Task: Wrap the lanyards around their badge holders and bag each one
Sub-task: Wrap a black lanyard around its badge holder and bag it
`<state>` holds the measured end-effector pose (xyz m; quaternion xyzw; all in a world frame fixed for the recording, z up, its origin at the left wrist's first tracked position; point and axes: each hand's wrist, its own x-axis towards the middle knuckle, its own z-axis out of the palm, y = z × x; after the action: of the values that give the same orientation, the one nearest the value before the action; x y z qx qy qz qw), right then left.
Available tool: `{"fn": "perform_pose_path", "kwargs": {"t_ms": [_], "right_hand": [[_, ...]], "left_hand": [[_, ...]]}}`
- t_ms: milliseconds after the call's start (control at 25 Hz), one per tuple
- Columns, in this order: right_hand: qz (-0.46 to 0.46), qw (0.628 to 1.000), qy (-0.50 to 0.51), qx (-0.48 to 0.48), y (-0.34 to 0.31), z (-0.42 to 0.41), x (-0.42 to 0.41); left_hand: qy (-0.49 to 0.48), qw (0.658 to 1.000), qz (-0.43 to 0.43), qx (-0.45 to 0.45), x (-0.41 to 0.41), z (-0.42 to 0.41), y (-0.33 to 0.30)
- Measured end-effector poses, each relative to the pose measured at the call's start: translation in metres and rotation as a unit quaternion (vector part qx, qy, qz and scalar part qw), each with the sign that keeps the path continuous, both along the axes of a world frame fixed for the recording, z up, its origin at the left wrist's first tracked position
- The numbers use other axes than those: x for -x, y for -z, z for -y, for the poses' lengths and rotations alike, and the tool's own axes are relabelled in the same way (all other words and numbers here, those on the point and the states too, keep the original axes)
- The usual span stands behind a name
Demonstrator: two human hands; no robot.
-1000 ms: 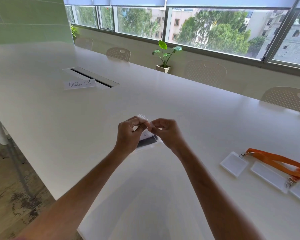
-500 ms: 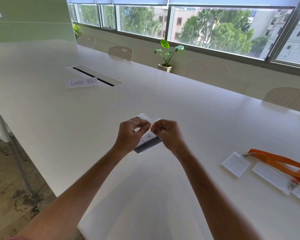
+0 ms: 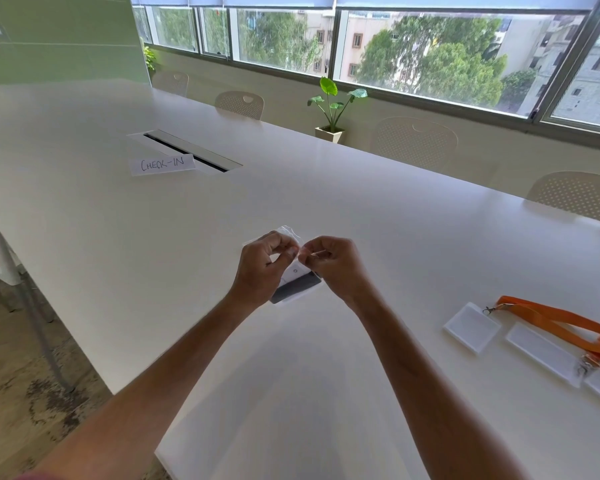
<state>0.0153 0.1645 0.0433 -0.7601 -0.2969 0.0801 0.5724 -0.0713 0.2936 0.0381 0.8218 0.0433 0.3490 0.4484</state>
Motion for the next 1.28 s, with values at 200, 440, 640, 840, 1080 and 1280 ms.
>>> {"fn": "perform_pose_path", "kwargs": {"t_ms": [200,440,640,840,1080,1280], "right_hand": [[-0.009,1.0,-0.003,0.006,0.003,-0.001,-0.002],[0.028,0.999,0.004,0.016,0.004,-0.002,-0.002],[0.046,0.998,0.021,0.026,0.007,-0.001,-0.001],[-0.003,1.0,-0.004,0.015,0.013,0.0,-0.003],[0.001,1.0,-0.007,0.013,0.018,0.002,-0.005],[0.034,0.999,0.013,0.018,0.018,-0.002,-0.004]], "left_hand": [[-0.006,1.0,0.022,-0.017,0.002,-0.001,0.003],[-0.003,0.999,0.034,-0.006,0.002,0.0,0.006],[0.006,0.998,-0.014,0.054,0.001,-0.003,0.009],[-0.002,0.998,-0.023,0.064,0.004,-0.006,0.012],[-0.011,0.998,0.007,0.057,0.007,-0.006,0.01],[-0.015,0.998,0.019,0.059,0.008,-0.004,0.01]]}}
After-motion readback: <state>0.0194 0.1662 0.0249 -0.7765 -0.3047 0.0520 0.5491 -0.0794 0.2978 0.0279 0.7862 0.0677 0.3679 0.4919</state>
